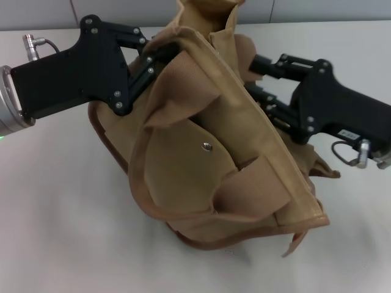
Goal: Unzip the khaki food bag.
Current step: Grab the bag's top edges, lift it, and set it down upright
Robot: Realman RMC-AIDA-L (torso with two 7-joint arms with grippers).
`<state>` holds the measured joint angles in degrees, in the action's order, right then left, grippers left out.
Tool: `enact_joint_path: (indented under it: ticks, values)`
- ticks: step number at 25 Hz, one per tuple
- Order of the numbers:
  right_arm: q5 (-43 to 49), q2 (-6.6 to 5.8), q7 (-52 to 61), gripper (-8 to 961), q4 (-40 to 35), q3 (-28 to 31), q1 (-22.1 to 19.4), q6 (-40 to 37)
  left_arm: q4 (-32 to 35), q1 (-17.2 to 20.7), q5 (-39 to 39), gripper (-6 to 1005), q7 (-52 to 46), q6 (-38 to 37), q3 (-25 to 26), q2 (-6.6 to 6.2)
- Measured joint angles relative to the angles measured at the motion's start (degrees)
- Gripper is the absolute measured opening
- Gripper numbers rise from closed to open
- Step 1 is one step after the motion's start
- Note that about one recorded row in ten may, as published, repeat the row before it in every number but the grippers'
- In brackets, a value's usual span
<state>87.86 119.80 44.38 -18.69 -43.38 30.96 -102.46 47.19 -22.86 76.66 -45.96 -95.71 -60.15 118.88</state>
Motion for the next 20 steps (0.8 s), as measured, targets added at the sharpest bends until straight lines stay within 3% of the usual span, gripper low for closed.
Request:
enact_joint_path:
  ticks: [14,20]
  values:
    - [-0.25,0.12,-2.18,408,0.06,-4.0,2.89,6.15,0.27,-0.33,-0.11,33,0.09,-0.27,-0.87,-0.06]
    - [-0.32,0.08,-1.96,349,-0.22,-6.75,3.99,8.32,0.27,-0.51,-0.12,34,0.09,-0.2,-1.55,-0.15]
